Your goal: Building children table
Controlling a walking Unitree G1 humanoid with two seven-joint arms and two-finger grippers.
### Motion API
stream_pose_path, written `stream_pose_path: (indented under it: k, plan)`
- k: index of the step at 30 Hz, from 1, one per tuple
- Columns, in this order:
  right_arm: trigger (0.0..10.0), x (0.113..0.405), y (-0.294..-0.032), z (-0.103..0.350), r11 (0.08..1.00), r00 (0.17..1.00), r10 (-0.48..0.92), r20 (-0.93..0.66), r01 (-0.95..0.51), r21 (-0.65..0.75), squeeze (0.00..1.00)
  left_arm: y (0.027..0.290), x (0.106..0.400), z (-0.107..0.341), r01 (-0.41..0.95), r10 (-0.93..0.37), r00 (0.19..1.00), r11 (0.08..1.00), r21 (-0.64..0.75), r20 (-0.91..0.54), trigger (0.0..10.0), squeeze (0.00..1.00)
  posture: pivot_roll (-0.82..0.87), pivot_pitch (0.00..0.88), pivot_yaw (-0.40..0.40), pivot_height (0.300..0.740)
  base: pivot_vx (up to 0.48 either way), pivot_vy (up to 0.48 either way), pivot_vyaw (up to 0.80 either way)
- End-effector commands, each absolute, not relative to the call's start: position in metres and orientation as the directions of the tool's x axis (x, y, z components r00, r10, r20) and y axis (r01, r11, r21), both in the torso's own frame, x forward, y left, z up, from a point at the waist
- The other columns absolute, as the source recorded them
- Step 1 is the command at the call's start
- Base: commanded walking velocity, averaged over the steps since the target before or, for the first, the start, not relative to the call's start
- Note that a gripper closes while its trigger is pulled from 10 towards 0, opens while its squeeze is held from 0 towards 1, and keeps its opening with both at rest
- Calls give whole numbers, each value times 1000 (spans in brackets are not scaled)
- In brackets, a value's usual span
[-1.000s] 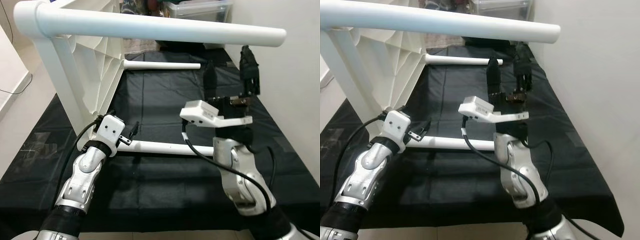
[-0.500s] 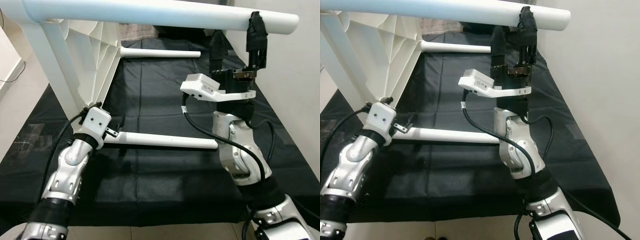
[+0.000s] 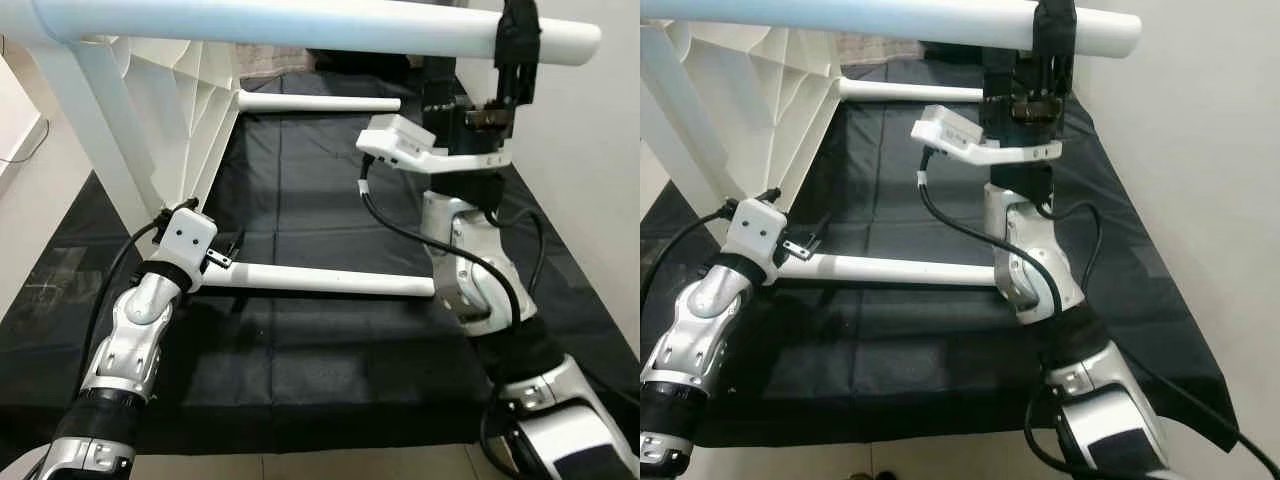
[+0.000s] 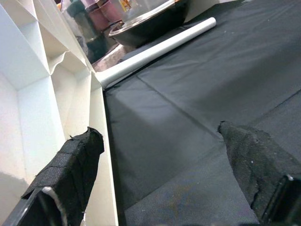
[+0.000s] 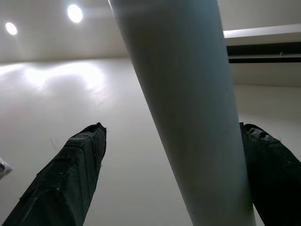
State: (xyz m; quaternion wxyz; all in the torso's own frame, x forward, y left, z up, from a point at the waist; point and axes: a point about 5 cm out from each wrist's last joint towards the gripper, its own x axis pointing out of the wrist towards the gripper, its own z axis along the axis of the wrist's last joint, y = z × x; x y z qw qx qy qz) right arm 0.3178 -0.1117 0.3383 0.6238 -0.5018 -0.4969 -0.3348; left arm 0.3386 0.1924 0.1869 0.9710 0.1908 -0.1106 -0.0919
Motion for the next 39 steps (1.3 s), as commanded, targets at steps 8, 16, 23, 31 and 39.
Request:
stream_pose_path:
  k: [8, 16, 23, 31, 39]
  plan:
    - [10000, 320, -113, 350, 248, 229, 96, 969, 937, -246, 0, 212, 339, 182, 94, -172, 973, 906, 413, 155, 10000, 0, 73, 213, 12, 740, 0, 0, 0]
    - [4353, 322, -115, 359, 244, 194, 89, 977, 947, -210, 0, 224, 338, 180, 75, -147, 980, 900, 428, 136, 10000, 0, 74, 199, 8, 740, 0, 0, 0]
    - [0, 325, -111, 362, 280, 213, 97, 972, 932, -232, 0, 235, 342, 164, 81, -124, 990, 901, 427, 74, 10000, 0, 67, 188, 11, 740, 0, 0, 0]
    - [0, 327, -110, 360, 296, 242, 100, 965, 919, -261, 0, 248, 350, 161, 67, -92, 995, 898, 434, 36, 10000, 0, 63, 181, 11, 740, 0, 0, 0]
    - [0, 333, -116, 361, 293, 277, 79, 957, 911, -288, 0, 276, 362, 189, 0, -26, 999, 855, 519, 44, 10000, 0, 68, 180, 13, 740, 0, 0, 0]
